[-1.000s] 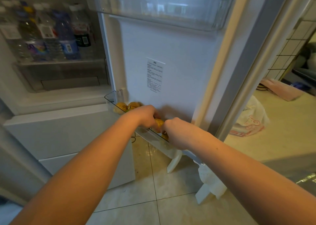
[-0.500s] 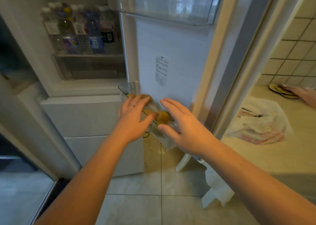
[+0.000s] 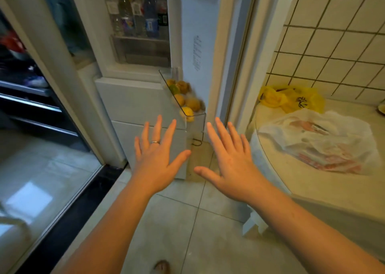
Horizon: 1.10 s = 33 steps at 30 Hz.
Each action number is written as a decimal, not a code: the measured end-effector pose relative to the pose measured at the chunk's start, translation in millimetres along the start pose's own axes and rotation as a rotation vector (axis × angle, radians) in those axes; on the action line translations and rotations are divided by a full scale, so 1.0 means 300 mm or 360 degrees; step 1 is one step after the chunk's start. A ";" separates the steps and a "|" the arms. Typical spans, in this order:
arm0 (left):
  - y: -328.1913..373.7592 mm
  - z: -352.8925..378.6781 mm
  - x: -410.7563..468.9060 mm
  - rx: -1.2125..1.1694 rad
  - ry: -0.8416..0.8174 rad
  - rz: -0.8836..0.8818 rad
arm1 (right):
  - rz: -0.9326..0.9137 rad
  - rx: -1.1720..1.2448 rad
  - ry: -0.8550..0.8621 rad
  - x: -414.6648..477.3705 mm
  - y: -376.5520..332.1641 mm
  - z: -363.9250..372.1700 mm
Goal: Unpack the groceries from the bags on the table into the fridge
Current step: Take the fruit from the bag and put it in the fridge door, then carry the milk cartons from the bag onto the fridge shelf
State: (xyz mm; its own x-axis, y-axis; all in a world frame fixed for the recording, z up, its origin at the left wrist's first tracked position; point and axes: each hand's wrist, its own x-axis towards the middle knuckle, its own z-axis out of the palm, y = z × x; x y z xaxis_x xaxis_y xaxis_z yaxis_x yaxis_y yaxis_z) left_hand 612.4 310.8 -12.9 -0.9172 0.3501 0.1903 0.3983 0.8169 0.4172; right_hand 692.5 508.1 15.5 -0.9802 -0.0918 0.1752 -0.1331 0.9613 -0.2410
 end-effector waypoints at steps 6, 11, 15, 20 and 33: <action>0.197 0.126 -0.220 -0.0143 -0.0090 0.0039 | 0.0083 -0.0022 -0.0056 -0.259 0.154 0.024; 0.390 0.243 -0.281 -0.0302 -0.0214 0.0197 | 0.0274 -0.0072 -0.0091 -0.439 0.302 -0.004; 0.544 0.342 -0.263 -0.0280 -0.0311 0.0335 | 0.0424 -0.0071 -0.0108 -0.546 0.433 -0.042; 0.704 0.490 -0.182 -0.0260 -0.0449 0.0457 | 0.0635 -0.0083 -0.0125 -0.641 0.625 -0.060; 1.085 0.939 0.302 -0.0387 -0.0684 0.0541 | 0.0967 -0.0213 -0.0130 -0.553 1.289 -0.142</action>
State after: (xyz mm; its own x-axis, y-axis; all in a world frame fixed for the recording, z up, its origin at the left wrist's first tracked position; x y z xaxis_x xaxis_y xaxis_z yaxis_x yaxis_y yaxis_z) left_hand 656.4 737.6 -110.0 -0.6391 0.7691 -0.0068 0.6145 0.5159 0.5969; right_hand 810.0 906.0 -66.2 -0.8838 0.4669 -0.0302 0.4657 0.8717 -0.1523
